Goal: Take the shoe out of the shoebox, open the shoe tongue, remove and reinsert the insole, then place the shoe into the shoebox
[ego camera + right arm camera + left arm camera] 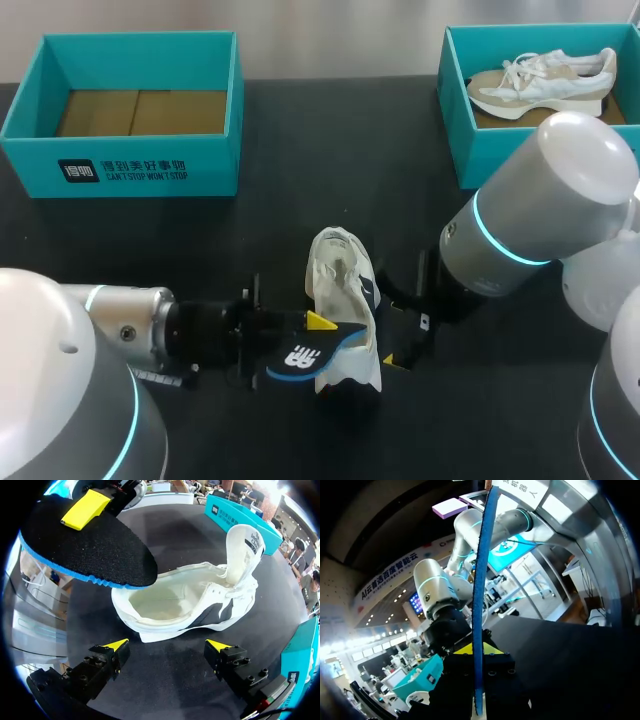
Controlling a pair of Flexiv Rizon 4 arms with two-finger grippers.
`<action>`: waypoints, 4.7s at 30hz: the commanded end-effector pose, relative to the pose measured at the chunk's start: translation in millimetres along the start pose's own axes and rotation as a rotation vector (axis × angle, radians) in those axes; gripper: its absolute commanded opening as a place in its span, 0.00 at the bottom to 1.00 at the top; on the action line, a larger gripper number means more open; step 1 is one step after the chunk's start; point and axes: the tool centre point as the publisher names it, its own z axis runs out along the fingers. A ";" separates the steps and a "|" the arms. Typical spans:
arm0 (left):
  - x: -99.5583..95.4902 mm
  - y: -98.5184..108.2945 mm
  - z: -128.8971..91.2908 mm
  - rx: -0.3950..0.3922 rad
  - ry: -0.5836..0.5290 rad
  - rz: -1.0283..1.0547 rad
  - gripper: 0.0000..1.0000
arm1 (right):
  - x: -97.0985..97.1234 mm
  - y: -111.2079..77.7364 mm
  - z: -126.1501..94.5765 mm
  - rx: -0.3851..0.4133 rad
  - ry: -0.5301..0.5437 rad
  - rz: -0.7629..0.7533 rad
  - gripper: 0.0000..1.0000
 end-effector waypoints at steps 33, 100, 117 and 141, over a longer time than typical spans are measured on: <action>6.1 38.9 18.8 -0.046 -0.011 -0.081 0.00 | 1.7 0.3 1.3 0.000 -0.004 0.001 1.00; 8.8 87.8 2.7 -0.158 -0.042 -0.151 0.00 | 1.7 0.3 1.3 0.000 -0.004 0.001 1.00; 6.8 94.4 0.2 -0.141 -0.037 -0.156 0.00 | 1.7 0.3 1.3 0.000 -0.004 0.001 1.00; -0.2 96.4 1.7 -0.043 0.043 0.012 0.00 | 1.7 0.3 1.3 0.000 -0.004 0.001 1.00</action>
